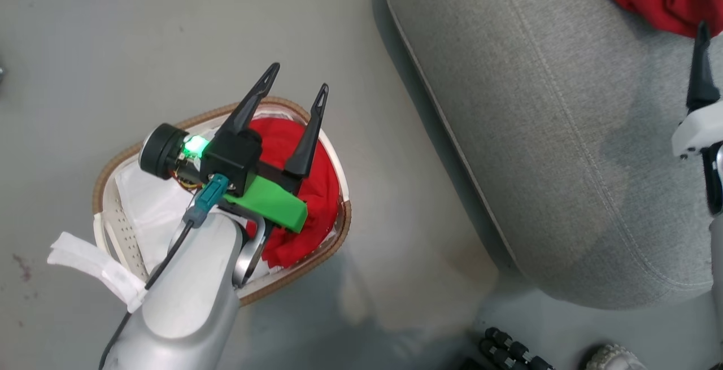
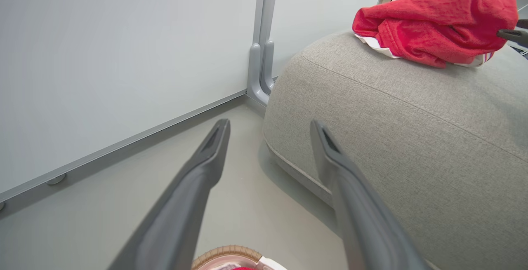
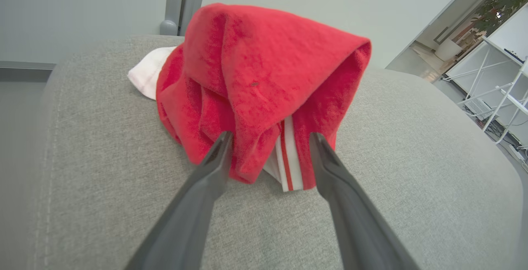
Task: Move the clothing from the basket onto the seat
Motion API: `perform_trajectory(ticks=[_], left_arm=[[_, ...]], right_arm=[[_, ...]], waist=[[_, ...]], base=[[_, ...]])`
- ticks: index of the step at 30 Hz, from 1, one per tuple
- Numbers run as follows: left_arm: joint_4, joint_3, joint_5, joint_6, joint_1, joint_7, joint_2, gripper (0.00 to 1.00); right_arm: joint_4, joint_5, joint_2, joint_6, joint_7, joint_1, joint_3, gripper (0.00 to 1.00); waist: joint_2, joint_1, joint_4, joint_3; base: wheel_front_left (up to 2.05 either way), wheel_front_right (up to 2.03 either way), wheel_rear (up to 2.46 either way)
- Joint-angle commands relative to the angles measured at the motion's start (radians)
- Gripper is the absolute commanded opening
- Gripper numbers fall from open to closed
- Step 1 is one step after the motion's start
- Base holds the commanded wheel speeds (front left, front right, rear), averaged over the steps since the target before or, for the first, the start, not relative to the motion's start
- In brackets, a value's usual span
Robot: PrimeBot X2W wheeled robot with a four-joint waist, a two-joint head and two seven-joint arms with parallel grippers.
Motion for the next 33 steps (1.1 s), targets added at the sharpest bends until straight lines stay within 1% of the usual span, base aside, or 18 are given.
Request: perform_trajectory(ticks=[1, 5, 9, 16, 25, 33], left_arm=[[0.007, 0.010, -0.009, -0.004, 0.025, -0.001, -0.002, 1.00], [0.010, 0.045, 0.000, -0.004, 0.062, -0.001, -0.020, 1.00], [0.013, 0.092, 0.009, -0.003, 0.104, -0.001, -0.035, 1.00], [0.018, 0.176, 0.023, 0.000, 0.163, -0.001, -0.062, 1.00], [0.045, 0.297, 0.038, 0.010, 0.232, -0.001, -0.085, 1.00], [0.074, 0.386, 0.059, 0.014, 0.313, 0.000, -0.091, 1.00]], right_arm=[[-0.012, 0.011, 0.006, -0.002, 0.000, 0.030, 0.004, 1.00], [-0.063, 0.019, 0.018, -0.002, 0.000, 0.088, 0.019, 1.00], [-0.111, 0.037, 0.024, -0.001, 0.000, 0.127, 0.069, 1.00], [-0.172, 0.082, 0.033, -0.001, 0.000, 0.168, 0.173, 1.00], [-0.179, 0.134, 0.061, -0.001, 0.000, 0.207, 0.266, 1.00], [-0.176, 0.160, 0.079, -0.001, 0.000, 0.277, 0.296, 1.00]], waist=[[-0.0001, 0.0000, -0.005, -0.060], [-0.0001, 0.0000, 0.007, -0.113], [-0.0001, 0.0000, 0.029, -0.166], [-0.0001, 0.0000, 0.101, -0.246], [-0.0001, 0.0000, 0.197, -0.332], [-0.0001, 0.0000, 0.251, -0.408]], base=[[0.00, 0.00, 0.00], [0.00, 0.00, 0.00], [0.00, 0.00, 0.00], [0.00, 0.00, 0.00], [0.00, 0.00, 0.00], [0.00, 0.00, 0.00]])
